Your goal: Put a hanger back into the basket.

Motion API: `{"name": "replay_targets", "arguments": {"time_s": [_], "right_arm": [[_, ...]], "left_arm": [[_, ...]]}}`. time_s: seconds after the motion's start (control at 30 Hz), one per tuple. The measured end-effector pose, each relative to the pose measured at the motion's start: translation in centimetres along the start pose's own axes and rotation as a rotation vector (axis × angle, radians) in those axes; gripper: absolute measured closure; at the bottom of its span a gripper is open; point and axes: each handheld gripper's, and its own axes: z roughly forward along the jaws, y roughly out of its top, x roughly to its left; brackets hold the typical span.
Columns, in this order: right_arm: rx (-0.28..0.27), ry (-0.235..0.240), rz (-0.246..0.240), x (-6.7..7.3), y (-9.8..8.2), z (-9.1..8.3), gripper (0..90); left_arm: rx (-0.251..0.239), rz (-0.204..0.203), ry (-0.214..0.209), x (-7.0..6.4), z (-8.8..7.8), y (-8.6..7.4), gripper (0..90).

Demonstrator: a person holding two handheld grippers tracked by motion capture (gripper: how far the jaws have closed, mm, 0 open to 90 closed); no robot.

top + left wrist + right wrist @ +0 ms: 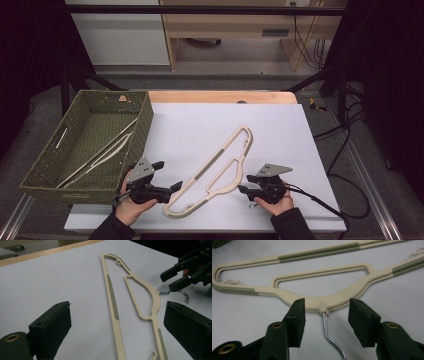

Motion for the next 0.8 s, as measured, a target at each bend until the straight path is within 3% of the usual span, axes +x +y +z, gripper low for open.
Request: {"name": "replay_targets", "arguments": {"time_s": [0.3,0.53,0.8], "right_arm": [[0.069,-0.005,-0.017,0.0,-0.5,0.8,71.2],[0.085,0.003,-0.036,0.0,-0.7,1.1,85.3],[0.074,0.011,-0.020,-0.1,-0.5,1.0,88.4]], "left_arm": [[0.008,0.006,-0.004,-0.2,0.1,0.0,6.8],[0.014,0.008,-0.007,-0.3,0.2,-0.1,6.8],[0.018,0.015,-0.009,-0.5,0.3,0.0,6.8]]}}
